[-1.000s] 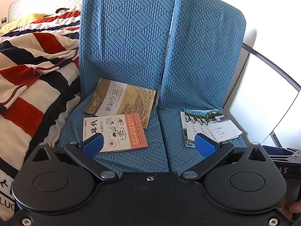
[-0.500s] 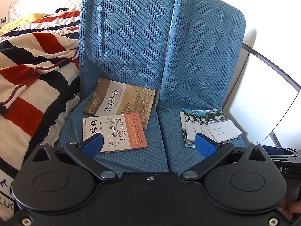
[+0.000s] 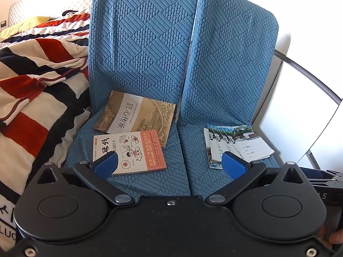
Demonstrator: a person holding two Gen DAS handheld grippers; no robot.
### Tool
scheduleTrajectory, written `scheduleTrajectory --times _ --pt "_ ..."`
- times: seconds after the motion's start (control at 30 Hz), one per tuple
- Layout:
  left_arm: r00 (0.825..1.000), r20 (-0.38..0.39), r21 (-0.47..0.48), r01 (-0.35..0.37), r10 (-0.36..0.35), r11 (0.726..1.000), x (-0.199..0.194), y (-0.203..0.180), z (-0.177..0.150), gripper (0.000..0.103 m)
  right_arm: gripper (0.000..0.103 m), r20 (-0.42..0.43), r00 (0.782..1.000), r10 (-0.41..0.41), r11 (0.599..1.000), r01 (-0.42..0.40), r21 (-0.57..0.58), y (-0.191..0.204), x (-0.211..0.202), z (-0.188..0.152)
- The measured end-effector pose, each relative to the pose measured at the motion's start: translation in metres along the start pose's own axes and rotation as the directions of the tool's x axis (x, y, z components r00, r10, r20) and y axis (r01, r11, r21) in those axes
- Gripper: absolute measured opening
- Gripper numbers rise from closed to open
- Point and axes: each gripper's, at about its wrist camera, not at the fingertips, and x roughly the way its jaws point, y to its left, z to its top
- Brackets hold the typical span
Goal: Organize objects
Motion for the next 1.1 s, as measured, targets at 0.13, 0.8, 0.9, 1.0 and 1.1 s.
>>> scheduleTrajectory --times 0.13,0.8,0.9,1.0,1.1 --pt "1.000 0.002 -0.004 0.002 -0.002 1.000 0.000 0.000 0.001 0.103 0.103 0.002 1.000 0.002 1.000 -0.002 0.002 0.000 0.000 0.000" --pt "1.000 0.001 -0.006 -0.002 0.002 1.000 0.001 0.000 0.001 0.103 0.103 -0.007 1.000 0.011 1.000 -0.011 0.002 0.003 0.002 -0.001" --pt "1.000 -0.001 -0.011 -0.002 0.002 1.000 0.003 0.002 0.003 0.103 0.103 -0.010 1.000 0.007 1.000 -0.007 -0.001 0.005 0.005 0.000" --pt "1.000 -0.001 -0.014 -0.003 0.003 1.000 0.005 0.004 0.004 0.103 0.103 -0.017 1.000 0.010 1.000 -0.010 0.001 0.006 0.008 0.001" --pt "1.000 -0.005 -0.020 -0.006 0.006 1.000 0.009 0.008 0.005 0.103 0.103 -0.025 1.000 0.014 1.000 -0.014 -0.003 0.008 0.012 0.002"
